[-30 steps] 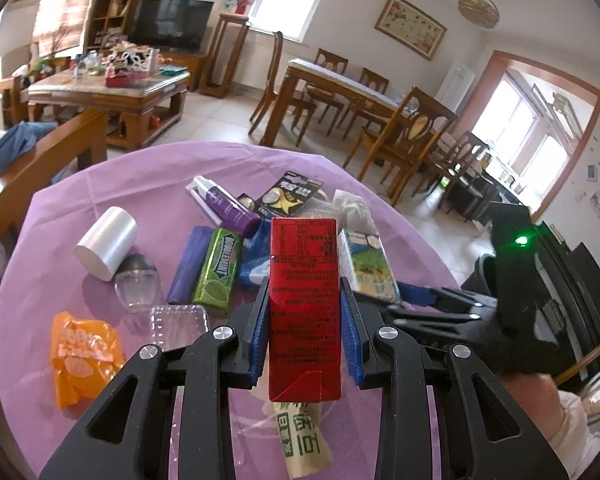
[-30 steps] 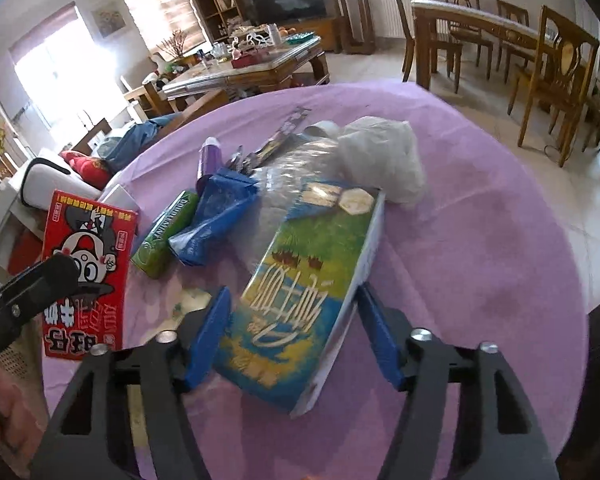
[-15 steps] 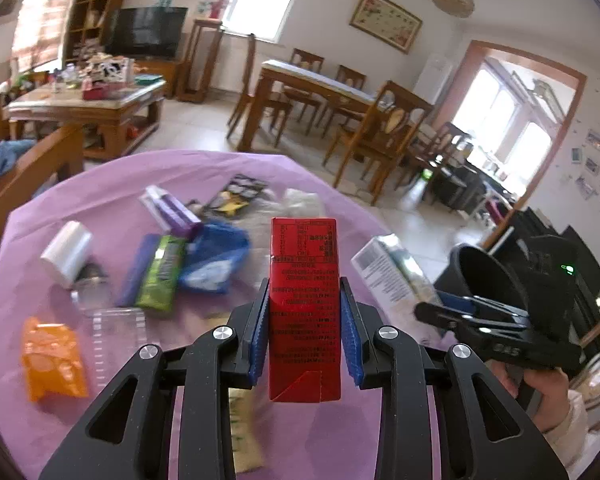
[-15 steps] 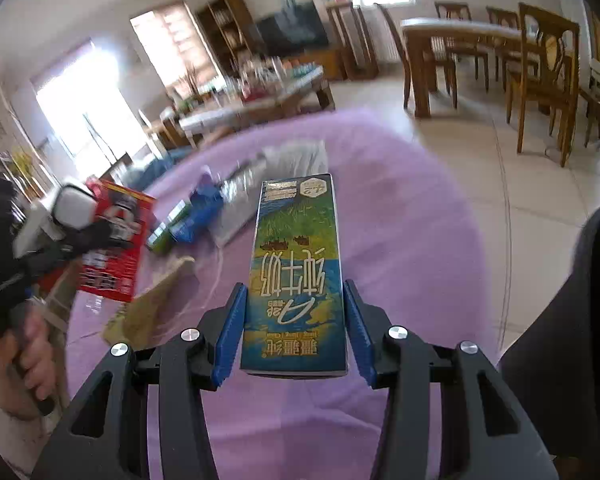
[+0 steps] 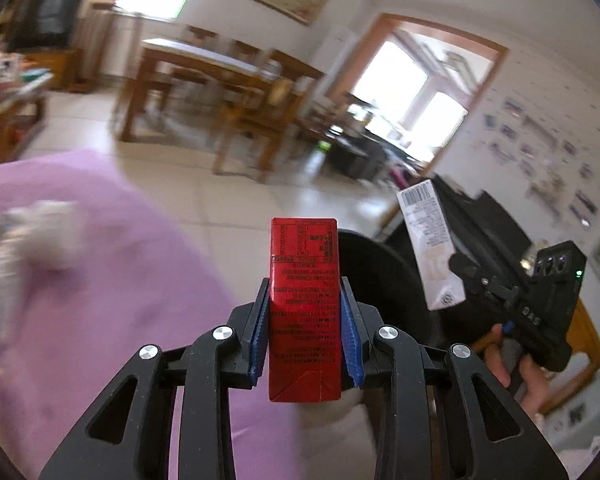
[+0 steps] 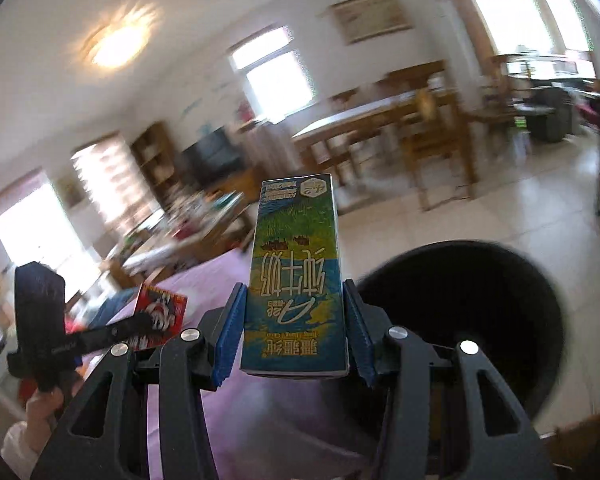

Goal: Collect trash
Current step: 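Carry both cartons to the black bin and open both tools to drop them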

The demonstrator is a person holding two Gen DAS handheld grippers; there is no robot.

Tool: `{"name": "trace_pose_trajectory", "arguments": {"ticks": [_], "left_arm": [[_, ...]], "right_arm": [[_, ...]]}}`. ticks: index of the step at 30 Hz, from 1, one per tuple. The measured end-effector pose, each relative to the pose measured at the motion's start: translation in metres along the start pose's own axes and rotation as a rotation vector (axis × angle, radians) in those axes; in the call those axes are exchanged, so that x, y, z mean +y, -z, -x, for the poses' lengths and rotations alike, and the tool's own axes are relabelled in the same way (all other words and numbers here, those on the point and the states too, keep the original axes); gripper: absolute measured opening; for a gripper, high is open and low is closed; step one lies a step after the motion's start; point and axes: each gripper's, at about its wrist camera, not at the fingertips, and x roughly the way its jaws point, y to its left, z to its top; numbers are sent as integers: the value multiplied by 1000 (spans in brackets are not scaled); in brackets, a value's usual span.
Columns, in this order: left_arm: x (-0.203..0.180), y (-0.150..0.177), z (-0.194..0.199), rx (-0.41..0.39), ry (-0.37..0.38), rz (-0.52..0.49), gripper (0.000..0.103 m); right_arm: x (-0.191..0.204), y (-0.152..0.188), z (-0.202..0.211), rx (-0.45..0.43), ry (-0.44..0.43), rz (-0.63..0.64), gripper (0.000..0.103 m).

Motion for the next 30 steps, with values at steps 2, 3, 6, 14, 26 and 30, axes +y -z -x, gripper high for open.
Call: {"name": "trace_pose_trajectory", "arguments": {"ticks": [2, 3, 6, 14, 26, 30], "left_arm": [[-18, 0, -30, 33, 50, -19, 31], [-31, 0, -51, 59, 83, -32, 31], [-54, 6, -94, 114, 123, -59, 31], [-67, 18, -171, 208, 107, -77, 31], [-69, 17, -178, 212, 62, -116, 47], [-79, 22, -148, 131, 13, -153, 83]], "right_arm": [[-25, -1, 8, -18, 47, -37, 47], [-35, 0, 10, -24, 69, -53, 47], [-60, 4, 10, -24, 122, -91, 47], [-102, 25, 0, 32, 148, -154, 47], [-112, 29, -1, 55, 158, -190, 51], [-109, 28, 2, 43, 159, -193, 82]]}}
